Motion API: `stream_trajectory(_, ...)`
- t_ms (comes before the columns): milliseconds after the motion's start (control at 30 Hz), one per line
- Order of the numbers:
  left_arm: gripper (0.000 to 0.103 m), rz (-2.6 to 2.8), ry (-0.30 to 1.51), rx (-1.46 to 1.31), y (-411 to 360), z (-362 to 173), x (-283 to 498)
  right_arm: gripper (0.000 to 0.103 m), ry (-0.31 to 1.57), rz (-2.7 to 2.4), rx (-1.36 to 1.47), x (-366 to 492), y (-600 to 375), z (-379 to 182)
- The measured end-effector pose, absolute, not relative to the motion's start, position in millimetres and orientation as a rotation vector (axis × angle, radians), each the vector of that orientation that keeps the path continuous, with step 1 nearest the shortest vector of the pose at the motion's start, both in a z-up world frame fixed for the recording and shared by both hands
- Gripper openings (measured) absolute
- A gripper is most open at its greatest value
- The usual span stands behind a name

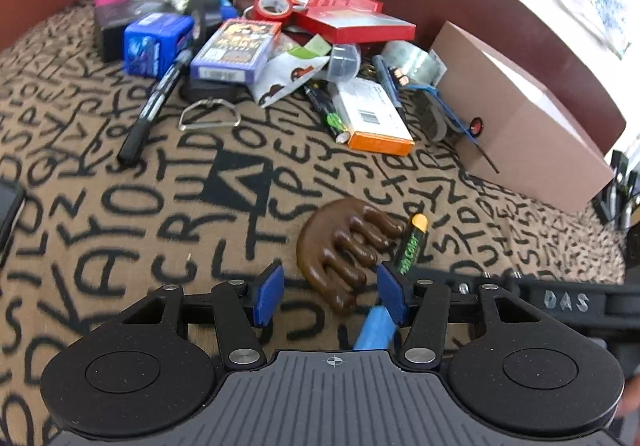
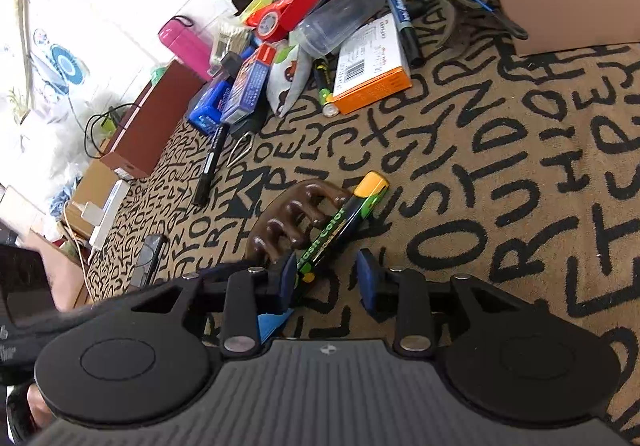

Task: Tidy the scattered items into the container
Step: 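Grasp the brown claw clip with the left gripper while the right grasps the yellow-capped marker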

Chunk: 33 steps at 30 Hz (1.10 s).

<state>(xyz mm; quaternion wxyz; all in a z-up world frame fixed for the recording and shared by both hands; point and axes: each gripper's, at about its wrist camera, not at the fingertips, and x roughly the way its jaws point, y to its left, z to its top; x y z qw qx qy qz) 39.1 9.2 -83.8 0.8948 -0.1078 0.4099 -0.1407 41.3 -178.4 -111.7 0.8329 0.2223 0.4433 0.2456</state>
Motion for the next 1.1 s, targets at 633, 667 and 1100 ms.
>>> stream_trajectory(633,0.071,-0.363,0.852,-0.044,-10,-88,71,0.028,0.905,0.478,0.553,49,-179,-121)
stream_trajectory(667,0.07,-0.366,0.851,-0.021,-13,-88,69,0.027,0.908,0.479,0.558,50,-180,-121)
stream_trajectory(1100,0.055,-0.314,0.847,0.055,-38,-88,57,0.01,0.884,0.388,0.567,40,-226,-111)
